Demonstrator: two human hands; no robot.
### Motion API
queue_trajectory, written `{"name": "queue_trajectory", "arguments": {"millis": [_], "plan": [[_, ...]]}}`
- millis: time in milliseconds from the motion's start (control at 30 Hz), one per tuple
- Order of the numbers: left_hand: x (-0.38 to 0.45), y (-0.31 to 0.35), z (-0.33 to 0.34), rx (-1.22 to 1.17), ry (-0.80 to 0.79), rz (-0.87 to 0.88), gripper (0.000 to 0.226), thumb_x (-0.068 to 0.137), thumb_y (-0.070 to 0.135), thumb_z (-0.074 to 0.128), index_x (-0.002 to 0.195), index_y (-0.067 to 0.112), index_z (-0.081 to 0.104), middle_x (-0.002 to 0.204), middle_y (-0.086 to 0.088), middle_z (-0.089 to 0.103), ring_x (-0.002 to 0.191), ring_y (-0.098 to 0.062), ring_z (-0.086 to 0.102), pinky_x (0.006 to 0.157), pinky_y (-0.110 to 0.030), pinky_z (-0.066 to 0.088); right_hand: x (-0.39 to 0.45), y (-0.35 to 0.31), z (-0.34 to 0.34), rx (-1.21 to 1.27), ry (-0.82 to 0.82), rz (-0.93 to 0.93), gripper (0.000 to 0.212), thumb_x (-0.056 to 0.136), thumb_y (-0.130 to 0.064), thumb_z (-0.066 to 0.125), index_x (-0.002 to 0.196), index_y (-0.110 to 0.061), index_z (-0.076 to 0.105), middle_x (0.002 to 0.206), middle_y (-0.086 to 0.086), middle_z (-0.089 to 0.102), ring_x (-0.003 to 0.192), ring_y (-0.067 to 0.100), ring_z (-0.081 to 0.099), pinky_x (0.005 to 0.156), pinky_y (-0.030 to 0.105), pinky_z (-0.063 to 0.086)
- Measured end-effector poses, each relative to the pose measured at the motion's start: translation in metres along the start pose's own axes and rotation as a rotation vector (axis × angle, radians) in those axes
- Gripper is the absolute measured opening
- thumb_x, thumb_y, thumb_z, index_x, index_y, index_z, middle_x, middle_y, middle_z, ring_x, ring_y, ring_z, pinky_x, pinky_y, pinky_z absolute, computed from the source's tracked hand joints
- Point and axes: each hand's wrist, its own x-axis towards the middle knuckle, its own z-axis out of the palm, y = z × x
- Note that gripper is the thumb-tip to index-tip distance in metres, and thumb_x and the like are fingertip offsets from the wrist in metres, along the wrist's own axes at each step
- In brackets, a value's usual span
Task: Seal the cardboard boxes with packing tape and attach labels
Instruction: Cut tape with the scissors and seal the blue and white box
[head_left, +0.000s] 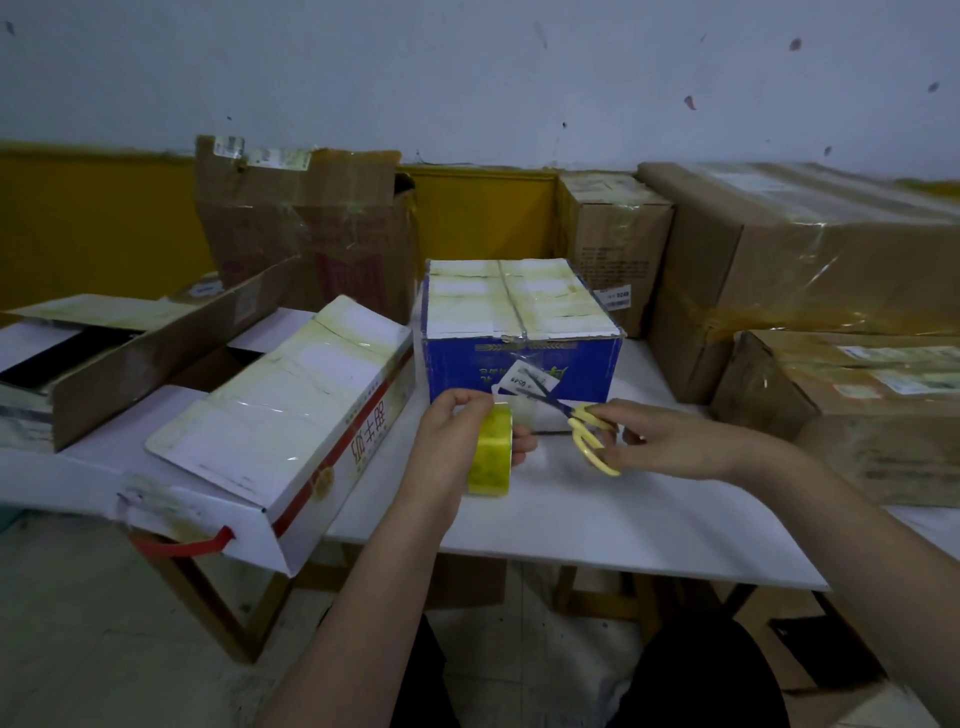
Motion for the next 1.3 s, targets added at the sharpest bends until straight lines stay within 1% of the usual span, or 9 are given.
{"name": "queue_trajectory", "arguments": {"millis": [200,333,433,567,800,900,1067,1200,1300], "plan": [[-0.009,-0.006,-0.004,0.015,-0.054,0.053,0.02,0.099,0.003,0.05,0.119,0.005,0.053,0.085,-0.023,0.074,0.074,-0.035,0.074,0.066,-0.039,0.062,-0.024,0.02,0.023,-0.259,0.143,0.095,0.044,0.081,-0.05,0.074,0.113,-0.027,0.054,0.099,-0.01,0.056,0.082,0.003,0.052,0.068,0.016,0.04],[-0.016,-0.007,-0.002,0.052,-0.095,0.082,0.023,0.1,0.004,0.05,0.123,0.008,0.051,0.088,-0.019,0.076,0.075,-0.033,0.075,0.067,-0.037,0.062,-0.023,0.035,0.031,-0.583,0.241,0.137,0.047,0.092,-0.059,0.055,0.13,-0.032,0.058,0.123,-0.007,0.05,0.107,0.01,0.055,0.085,0.027,0.046],[-0.023,-0.009,0.0,0.082,-0.143,0.096,0.023,0.102,0.006,0.05,0.124,0.011,0.051,0.09,-0.016,0.076,0.077,-0.032,0.075,0.066,-0.036,0.062,-0.018,0.022,0.032,-0.896,0.353,0.224,0.034,0.102,-0.045,0.045,0.129,-0.031,0.061,0.123,-0.005,0.052,0.104,0.015,0.06,0.075,0.027,0.047],[-0.028,-0.01,0.009,0.156,-0.214,0.142,0.022,0.102,0.007,0.05,0.123,0.015,0.05,0.094,-0.013,0.077,0.079,-0.033,0.075,0.072,-0.038,0.062,-0.005,-0.016,0.037,-0.333,0.727,0.028,0.032,0.096,-0.048,0.055,0.116,-0.027,0.069,0.101,-0.009,0.065,0.082,0.005,0.059,0.066,0.018,0.044],[-0.04,-0.009,0.013,0.216,-0.234,0.175,0.023,0.099,0.002,0.049,0.118,0.015,0.05,0.09,-0.01,0.077,0.072,-0.03,0.074,0.063,-0.03,0.058,0.019,-0.072,0.043,0.22,0.643,0.043,0.023,0.083,-0.037,0.078,0.082,-0.015,0.075,0.073,-0.003,0.071,0.057,0.001,0.062,0.047,0.007,0.04],[-0.046,-0.011,0.005,0.212,-0.205,0.171,0.024,0.099,0.001,0.048,0.119,0.013,0.05,0.088,-0.011,0.077,0.073,-0.03,0.074,0.063,-0.031,0.059,0.02,-0.085,0.051,0.056,0.659,0.089,0.025,0.085,-0.038,0.075,0.079,-0.015,0.072,0.076,-0.002,0.068,0.066,0.009,0.063,0.05,0.01,0.039],[-0.065,-0.007,-0.005,0.201,-0.137,0.175,0.029,0.099,0.006,0.052,0.126,0.016,0.048,0.093,-0.011,0.073,0.069,-0.025,0.075,0.062,-0.028,0.059,0.014,-0.12,0.064,-0.324,0.618,0.099,0.027,0.1,-0.031,0.056,0.099,-0.007,0.069,0.099,0.012,0.068,0.092,0.025,0.063,0.077,0.034,0.048],[-0.08,-0.005,-0.022,0.229,-0.085,0.133,0.054,0.099,0.012,0.057,0.146,0.026,0.036,0.101,-0.002,0.07,0.073,-0.021,0.076,0.069,-0.035,0.062,0.012,-0.132,0.086,-0.467,0.669,-0.006,0.028,0.101,-0.037,0.05,0.105,-0.011,0.062,0.103,0.006,0.063,0.094,0.024,0.062,0.069,0.031,0.04],[-0.096,-0.011,-0.036,0.267,-0.063,0.077,0.051,0.102,0.012,0.055,0.145,0.029,0.034,0.1,0.003,0.063,0.062,-0.009,0.073,0.057,-0.03,0.061,0.012,-0.136,0.105,-0.485,0.638,-0.067,0.029,0.1,-0.041,0.053,0.103,-0.013,0.061,0.1,0.005,0.065,0.093,0.024,0.062,0.069,0.032,0.04]]}}
